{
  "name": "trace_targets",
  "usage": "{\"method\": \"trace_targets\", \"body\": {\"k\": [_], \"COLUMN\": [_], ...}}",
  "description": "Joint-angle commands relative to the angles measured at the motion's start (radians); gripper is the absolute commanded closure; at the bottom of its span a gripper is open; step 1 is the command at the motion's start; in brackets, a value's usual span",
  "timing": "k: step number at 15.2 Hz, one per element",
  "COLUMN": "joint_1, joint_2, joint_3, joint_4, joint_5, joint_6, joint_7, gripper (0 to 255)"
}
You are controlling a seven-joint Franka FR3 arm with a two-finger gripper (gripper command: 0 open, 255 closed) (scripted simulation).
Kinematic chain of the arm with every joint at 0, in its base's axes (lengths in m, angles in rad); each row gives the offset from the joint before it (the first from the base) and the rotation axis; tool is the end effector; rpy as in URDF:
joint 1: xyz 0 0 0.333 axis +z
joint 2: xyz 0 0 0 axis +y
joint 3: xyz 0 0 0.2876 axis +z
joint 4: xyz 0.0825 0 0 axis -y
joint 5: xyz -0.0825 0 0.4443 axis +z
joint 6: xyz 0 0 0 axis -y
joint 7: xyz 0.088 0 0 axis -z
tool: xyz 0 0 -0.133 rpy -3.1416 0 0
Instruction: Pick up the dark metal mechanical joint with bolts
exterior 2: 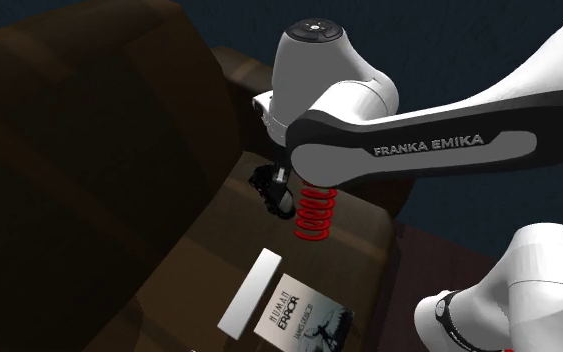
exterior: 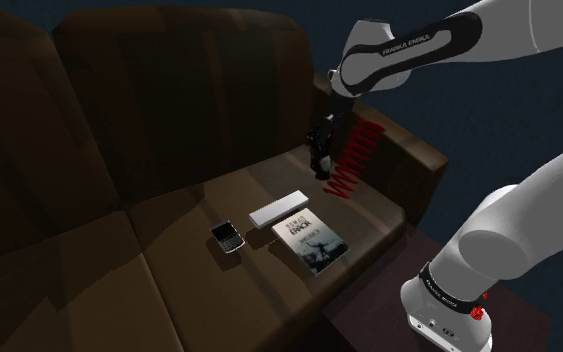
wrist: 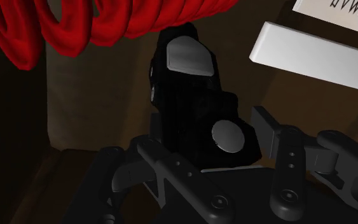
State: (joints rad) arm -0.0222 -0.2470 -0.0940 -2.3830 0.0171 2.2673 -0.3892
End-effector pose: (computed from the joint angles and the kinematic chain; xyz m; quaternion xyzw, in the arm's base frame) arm 0.5304 -0.0598 0.3429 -0.9890 -0.1314 -0.0675 0.0016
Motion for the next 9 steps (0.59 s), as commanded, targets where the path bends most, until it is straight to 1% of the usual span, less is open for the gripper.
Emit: {"method": "trace_targets", "body": {"k": [1,7,9], "joint_1": [0.000,-0.001,-0.001], "joint_2": [-0.012,-0.040,-0.041], "joint_3": [0.002,0.004,0.004], "joint_4": [0.017,0.073,0.074], "joint_5": [-0.002,-0.005,-0.005], "joint_6": [-0.028,-0.113,-0.115], "joint_7": [0.003,0.008,0.008], "gripper": [255,255,255]}}
